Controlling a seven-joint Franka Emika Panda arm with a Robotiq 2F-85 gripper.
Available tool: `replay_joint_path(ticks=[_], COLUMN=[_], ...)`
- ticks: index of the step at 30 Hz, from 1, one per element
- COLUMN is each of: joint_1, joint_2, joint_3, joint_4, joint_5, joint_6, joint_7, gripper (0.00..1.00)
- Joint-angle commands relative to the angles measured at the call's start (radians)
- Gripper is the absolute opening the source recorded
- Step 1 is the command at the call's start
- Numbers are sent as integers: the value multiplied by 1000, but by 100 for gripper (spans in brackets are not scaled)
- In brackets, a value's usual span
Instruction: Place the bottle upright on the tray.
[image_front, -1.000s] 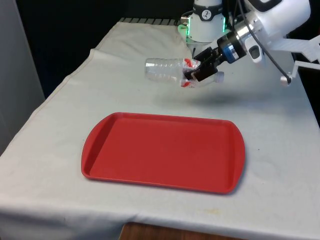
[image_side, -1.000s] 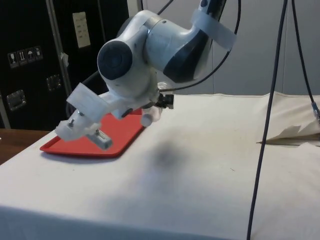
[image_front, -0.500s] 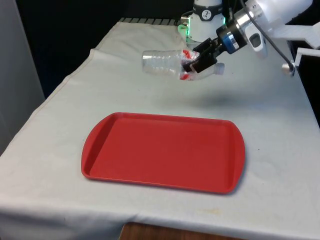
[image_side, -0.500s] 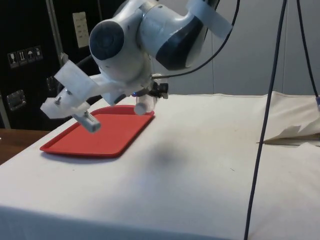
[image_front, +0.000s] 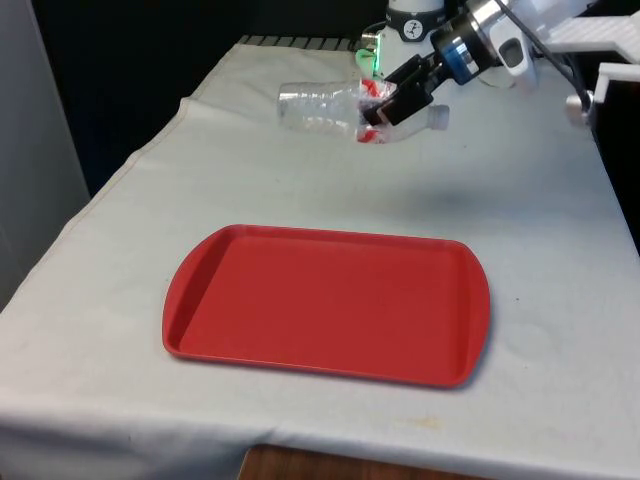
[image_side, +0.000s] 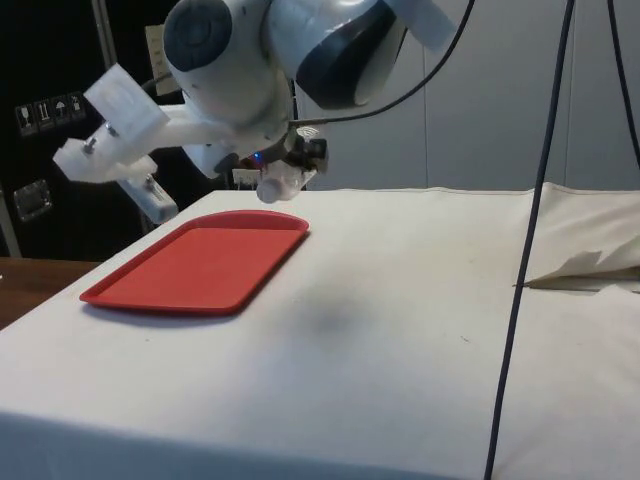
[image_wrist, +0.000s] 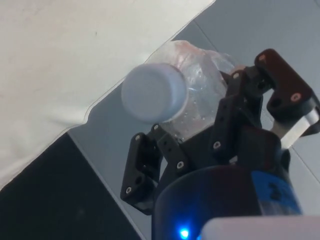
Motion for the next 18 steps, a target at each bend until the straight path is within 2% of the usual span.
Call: replay_joint_path(ticks=[1, 4, 5, 6, 13, 14, 18], joint_1=[-4, -7, -4, -8, -12, -10, -16], joint_2=[-6, -13, -9, -15, -36, -33, -48], joint_3=[1, 0, -1, 0, -3, -4, -5], joint_4=[4, 12, 11, 15, 35, 34, 52], joint_5=[12, 19, 8, 21, 45, 36, 60], joint_6=[-1, -1, 0, -1, -9, -8, -16], joint_7=[-14, -29, -17, -33, -75, -67, -105], gripper=[0, 0, 0, 0, 0, 0, 0])
